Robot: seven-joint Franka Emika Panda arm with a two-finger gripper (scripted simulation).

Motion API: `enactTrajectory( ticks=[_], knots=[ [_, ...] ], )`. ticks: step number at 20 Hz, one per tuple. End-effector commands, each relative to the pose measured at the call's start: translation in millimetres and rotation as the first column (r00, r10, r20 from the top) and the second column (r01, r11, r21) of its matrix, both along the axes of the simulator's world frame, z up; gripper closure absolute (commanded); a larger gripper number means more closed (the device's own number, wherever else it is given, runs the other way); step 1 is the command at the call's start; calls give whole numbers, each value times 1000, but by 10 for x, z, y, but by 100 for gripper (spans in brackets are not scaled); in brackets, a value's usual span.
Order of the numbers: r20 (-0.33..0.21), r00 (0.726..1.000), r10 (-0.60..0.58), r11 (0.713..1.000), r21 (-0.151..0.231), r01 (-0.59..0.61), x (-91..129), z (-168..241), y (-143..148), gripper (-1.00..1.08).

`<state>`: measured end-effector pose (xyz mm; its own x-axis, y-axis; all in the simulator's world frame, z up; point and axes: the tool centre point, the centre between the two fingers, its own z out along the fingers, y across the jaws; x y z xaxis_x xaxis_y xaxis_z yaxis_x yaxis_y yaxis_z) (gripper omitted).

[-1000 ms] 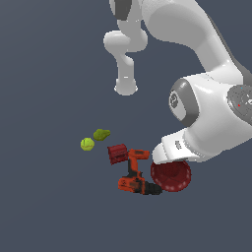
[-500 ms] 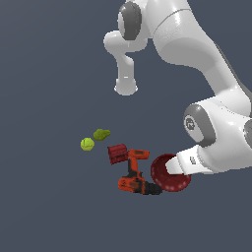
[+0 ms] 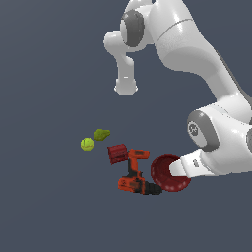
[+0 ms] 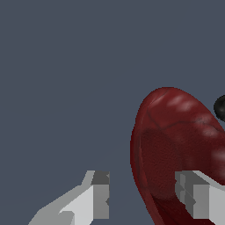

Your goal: Pick up a designated object from a clutter of objects.

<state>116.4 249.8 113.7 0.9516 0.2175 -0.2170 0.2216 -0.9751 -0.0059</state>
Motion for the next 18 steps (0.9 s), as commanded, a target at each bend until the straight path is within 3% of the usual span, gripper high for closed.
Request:
enactTrajectory(
  ticks=[1,12,13,18],
  knots=[
    [1,1000,0,1000,0,0,0,-10,-3,-20],
    [1,1000,0,1000,0,0,-65,-292,-11,-20],
    [1,1000,0,1000,0,0,-65,-292,-11,108],
    [1,1000,0,1000,0,0,-65,-292,-11,108]
  ],
)
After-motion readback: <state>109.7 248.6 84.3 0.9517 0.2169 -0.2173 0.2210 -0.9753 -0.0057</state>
